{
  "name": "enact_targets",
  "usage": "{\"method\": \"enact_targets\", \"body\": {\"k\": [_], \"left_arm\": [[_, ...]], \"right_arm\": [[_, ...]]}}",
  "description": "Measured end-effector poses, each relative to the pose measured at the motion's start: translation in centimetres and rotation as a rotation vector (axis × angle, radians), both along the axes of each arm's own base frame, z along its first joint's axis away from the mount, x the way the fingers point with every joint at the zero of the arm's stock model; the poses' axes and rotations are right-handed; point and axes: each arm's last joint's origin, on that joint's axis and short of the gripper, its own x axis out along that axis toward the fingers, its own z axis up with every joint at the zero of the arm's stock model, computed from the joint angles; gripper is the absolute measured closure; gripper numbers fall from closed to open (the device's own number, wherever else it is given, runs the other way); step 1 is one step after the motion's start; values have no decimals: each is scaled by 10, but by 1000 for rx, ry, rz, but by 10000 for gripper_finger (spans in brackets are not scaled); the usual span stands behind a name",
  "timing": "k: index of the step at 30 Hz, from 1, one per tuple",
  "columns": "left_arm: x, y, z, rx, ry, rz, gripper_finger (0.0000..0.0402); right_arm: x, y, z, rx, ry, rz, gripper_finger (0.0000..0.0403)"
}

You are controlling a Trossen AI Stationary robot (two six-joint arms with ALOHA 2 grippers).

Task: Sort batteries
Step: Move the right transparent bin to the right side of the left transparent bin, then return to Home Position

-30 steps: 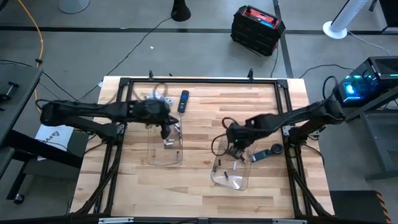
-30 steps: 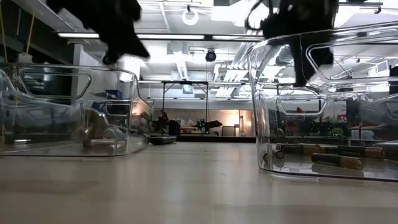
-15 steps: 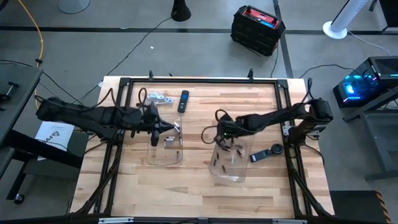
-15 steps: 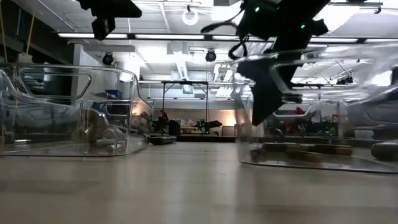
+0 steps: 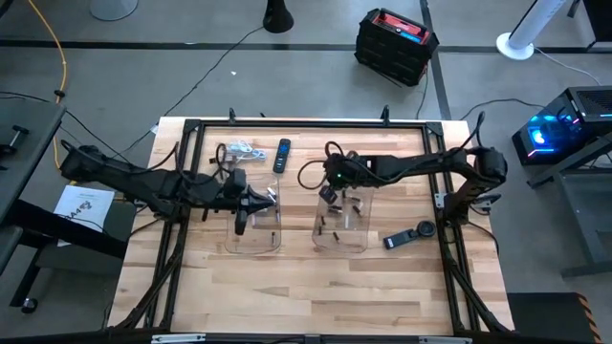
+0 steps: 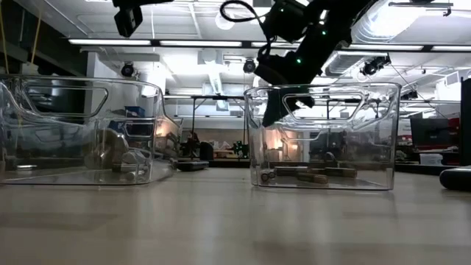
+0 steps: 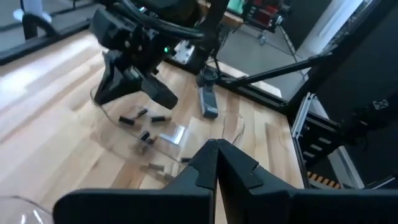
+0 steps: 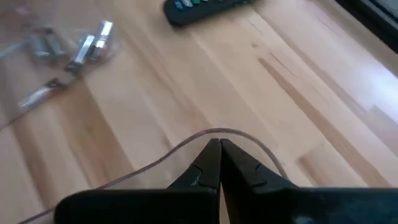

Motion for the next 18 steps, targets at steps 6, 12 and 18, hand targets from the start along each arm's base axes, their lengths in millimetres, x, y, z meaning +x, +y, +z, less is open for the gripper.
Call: {"method": "enact_targets", "body": {"k": [6, 12, 18], "left_arm": [[-18, 8, 16, 109, -72, -33, 401], [-30, 21, 15, 146, -196, 11, 401], [-34, 22, -39, 53, -426, -6, 401]], "right_arm": [[1, 1, 20, 33, -11, 77, 403], [-21, 14, 73, 59, -138, 59, 403], [-68, 26, 132, 125, -351, 6, 403]]}}
